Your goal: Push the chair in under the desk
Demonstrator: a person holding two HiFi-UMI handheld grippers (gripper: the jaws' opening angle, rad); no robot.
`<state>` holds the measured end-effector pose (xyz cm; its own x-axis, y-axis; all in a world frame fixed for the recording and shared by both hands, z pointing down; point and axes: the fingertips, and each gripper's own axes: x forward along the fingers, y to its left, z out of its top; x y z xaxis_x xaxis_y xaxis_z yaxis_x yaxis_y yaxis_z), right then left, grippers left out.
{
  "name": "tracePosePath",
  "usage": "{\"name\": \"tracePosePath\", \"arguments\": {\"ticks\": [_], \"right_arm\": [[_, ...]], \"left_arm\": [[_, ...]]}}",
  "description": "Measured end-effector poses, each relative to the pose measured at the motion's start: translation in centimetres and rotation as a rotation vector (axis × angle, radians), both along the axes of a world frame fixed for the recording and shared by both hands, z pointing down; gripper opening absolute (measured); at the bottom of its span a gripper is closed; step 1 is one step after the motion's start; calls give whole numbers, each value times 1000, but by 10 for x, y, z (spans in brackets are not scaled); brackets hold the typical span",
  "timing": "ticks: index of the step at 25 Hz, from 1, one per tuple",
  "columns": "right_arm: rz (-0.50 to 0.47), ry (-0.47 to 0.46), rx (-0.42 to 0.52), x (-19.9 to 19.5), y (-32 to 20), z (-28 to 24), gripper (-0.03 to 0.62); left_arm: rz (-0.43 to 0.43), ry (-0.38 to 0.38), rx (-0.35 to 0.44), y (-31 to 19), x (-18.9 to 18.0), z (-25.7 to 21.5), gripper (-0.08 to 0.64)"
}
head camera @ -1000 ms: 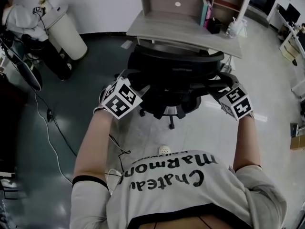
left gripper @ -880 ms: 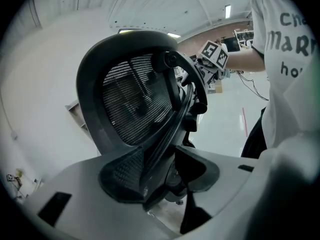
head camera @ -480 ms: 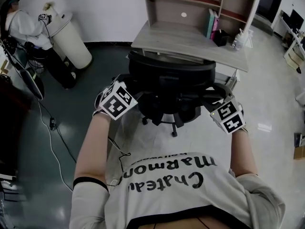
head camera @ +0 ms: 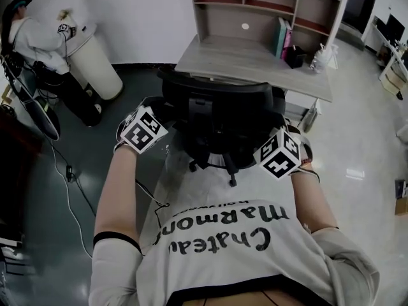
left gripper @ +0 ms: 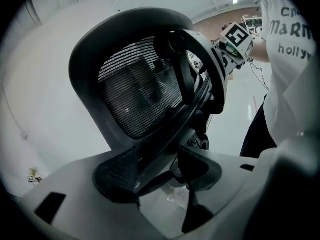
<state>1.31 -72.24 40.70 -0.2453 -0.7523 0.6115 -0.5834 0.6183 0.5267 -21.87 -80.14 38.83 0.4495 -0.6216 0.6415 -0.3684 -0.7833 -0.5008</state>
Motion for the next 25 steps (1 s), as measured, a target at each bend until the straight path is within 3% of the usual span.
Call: {"name": "tracePosePath", "arguments": {"ticks": [4,12,13,15,21,25], "right_arm": [[-19,87,44,-7,-5,6,236],[8,57,12,-13,-2,4,244],[6,51,2,-14,0,6,269],[10,3,-4,-17,4,6,333],[208,-199,83,-8,23,-15,333],[319,-403,60,-12,54,-11,331]], "left_arm": [[4,-6,-2,-14,-8,5,241],[56,79,70,-13,-12,0,244],[59,86,76,-12,-12,0,242],[65,92,85,-10,-10,-1,242],[68,97,80,-9,-9,-2,242],[87,89,67,-9,-9,-1,241]]}}
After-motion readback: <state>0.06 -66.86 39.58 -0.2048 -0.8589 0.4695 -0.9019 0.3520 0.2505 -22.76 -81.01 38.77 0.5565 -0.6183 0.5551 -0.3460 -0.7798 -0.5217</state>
